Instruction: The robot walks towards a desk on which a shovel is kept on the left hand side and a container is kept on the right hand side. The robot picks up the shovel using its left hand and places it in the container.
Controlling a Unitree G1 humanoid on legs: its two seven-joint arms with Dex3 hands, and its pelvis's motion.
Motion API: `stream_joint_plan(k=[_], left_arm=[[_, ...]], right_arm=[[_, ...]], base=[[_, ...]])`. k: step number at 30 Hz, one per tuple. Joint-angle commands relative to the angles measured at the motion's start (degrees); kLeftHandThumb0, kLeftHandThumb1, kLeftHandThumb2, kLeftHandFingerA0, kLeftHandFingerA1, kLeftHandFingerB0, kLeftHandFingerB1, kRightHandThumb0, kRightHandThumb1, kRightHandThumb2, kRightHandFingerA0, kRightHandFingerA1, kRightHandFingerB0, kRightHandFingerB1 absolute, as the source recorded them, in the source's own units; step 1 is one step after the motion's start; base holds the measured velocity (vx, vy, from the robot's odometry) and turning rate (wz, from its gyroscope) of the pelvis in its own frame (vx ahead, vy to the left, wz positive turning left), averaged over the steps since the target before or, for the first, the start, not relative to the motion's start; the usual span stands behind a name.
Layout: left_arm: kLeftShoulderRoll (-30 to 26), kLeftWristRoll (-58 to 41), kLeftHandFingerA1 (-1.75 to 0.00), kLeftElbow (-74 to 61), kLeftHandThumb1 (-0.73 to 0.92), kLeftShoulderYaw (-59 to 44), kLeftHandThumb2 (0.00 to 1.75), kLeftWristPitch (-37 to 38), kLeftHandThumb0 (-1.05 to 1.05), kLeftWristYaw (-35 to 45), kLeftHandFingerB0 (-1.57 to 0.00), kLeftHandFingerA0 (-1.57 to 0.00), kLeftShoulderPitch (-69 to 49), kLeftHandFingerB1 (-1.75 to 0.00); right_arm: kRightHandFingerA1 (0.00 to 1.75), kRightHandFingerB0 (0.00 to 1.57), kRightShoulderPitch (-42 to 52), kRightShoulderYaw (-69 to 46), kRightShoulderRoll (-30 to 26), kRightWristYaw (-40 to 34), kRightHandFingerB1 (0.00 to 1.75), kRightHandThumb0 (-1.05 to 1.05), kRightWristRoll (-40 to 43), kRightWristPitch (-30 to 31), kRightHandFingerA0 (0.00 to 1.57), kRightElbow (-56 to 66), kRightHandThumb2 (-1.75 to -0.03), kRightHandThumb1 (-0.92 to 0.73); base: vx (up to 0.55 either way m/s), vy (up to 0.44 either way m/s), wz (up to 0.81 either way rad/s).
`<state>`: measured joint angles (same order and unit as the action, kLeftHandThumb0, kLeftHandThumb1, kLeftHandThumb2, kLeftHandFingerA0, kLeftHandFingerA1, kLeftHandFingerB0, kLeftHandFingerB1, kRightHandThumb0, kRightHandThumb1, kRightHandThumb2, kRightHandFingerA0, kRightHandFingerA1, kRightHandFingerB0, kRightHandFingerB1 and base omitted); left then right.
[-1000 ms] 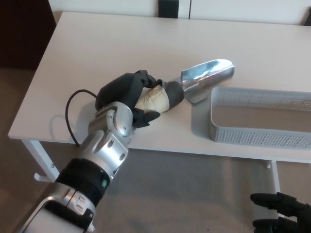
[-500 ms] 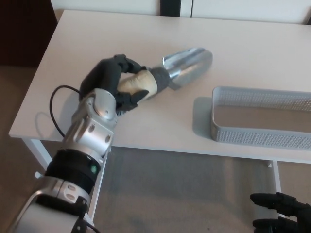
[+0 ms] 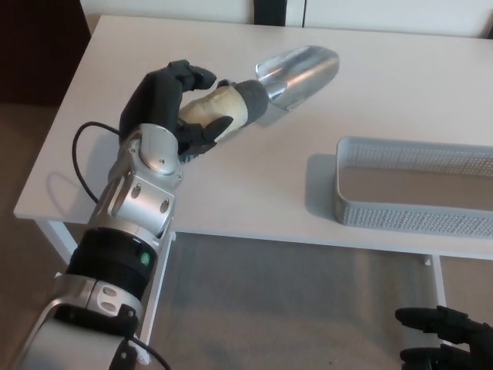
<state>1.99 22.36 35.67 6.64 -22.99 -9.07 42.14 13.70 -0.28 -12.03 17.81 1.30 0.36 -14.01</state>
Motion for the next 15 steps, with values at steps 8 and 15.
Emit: stream_joint_plan(k=[8,15], left_arm=[[0.4,-1.9,-1.41,-5.6,0.76,1.3,0.65,2.2,-0.31,1.6,-0.66,-0.89,2.3,-0.71],[2.2,-2.0,-0.99,-10.5,0.82,4.3,0.64,-1.9,-0.32,4.4,-0.67,-1.00,3.6,-0.57]], right_arm=[[0.44,0.50,-0.9,-0.2,-0.9,-0.1,0.43,-0.23,-0.7,-1.3,0.54,-1.4,-0.55,-0.53],[0.44,0.51,-1.0,0.4,-1.2,-0.1,0.42,-0.27,-1.4,-2.0,0.55,-1.7,-0.55,-0.53]], base=[[0.00,0.000,0.00],[0.00,0.000,0.00]])
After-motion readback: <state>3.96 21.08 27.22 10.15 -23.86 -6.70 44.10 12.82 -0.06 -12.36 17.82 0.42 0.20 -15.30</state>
